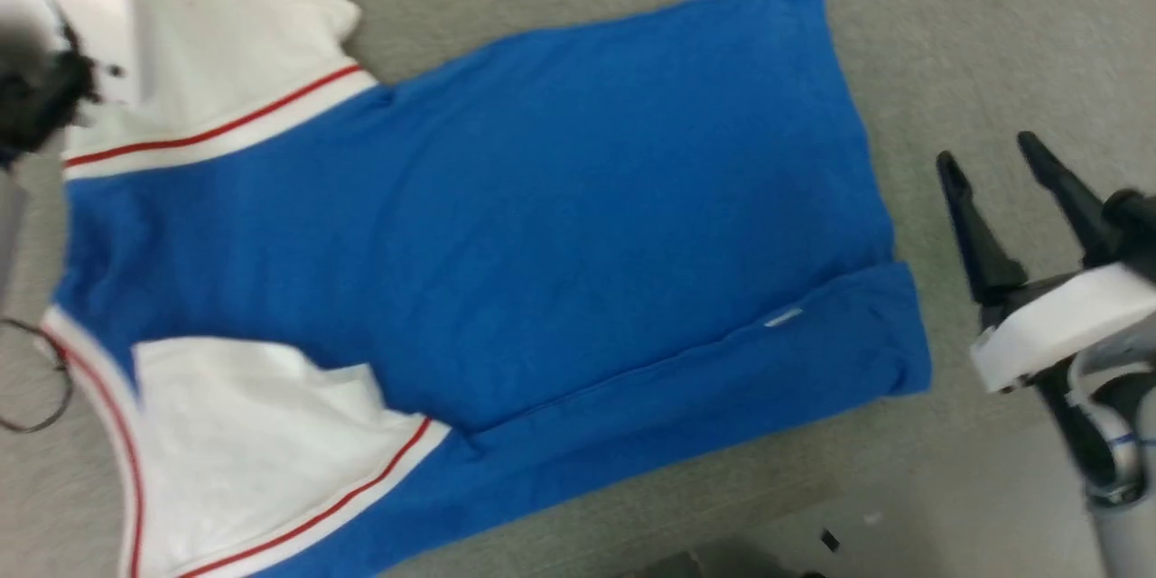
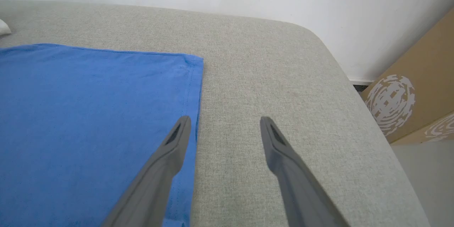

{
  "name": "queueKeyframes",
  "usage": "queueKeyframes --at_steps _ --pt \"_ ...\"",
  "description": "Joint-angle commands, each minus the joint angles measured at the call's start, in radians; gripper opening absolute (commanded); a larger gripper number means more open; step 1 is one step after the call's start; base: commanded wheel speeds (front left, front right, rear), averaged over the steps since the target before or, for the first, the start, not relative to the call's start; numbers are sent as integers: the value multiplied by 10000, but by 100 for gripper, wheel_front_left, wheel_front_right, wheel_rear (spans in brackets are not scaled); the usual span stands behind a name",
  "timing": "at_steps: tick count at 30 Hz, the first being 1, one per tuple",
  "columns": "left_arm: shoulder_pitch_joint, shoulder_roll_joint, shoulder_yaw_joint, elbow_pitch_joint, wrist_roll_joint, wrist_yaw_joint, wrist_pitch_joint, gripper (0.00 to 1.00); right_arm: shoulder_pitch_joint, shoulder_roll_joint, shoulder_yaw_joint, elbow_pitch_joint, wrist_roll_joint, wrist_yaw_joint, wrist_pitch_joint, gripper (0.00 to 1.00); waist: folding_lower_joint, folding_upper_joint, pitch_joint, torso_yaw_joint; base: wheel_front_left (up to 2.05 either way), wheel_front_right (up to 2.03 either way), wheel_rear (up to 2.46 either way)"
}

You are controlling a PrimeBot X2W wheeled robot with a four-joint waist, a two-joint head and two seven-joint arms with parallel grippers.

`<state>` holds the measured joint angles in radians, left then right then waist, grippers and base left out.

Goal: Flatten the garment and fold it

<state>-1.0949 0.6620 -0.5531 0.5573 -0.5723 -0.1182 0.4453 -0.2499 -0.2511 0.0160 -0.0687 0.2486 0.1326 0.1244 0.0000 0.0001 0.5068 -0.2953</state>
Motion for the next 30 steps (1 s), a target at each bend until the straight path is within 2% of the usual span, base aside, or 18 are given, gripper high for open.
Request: queueKeyframes --at_steps 1,7,16,23,30 --pt "177 -113 -84 -95 80 -13 -274 0 -247 -160 36 -37 184 -19 211 100 0 -1 -613 724 0 0 0" --pt "402 -434 -650 -999 206 -95 -1695 0 -998 -1750 494 187 1091 -19 2263 100 0 -1 -866 1729 0 0 0" --pt "923 -464 -1286 -3262 217 -114 -2391 0 -3054 -3714 1663 1341 1950 -19 4552 100 0 -1 -351 3033 0 0 0" --pt "1346 -616 -1560 -4781 345 124 -2498 0 -4667 -4566 2802 2848 1801 -19 5274 100 0 -1 192 3816 0 0 0" --pt "1512 -875 -1797 -5517 452 297 -2589 0 -5232 -4873 3841 4385 1575 -19 5398 100 0 -1 447 4299 0 0 0"
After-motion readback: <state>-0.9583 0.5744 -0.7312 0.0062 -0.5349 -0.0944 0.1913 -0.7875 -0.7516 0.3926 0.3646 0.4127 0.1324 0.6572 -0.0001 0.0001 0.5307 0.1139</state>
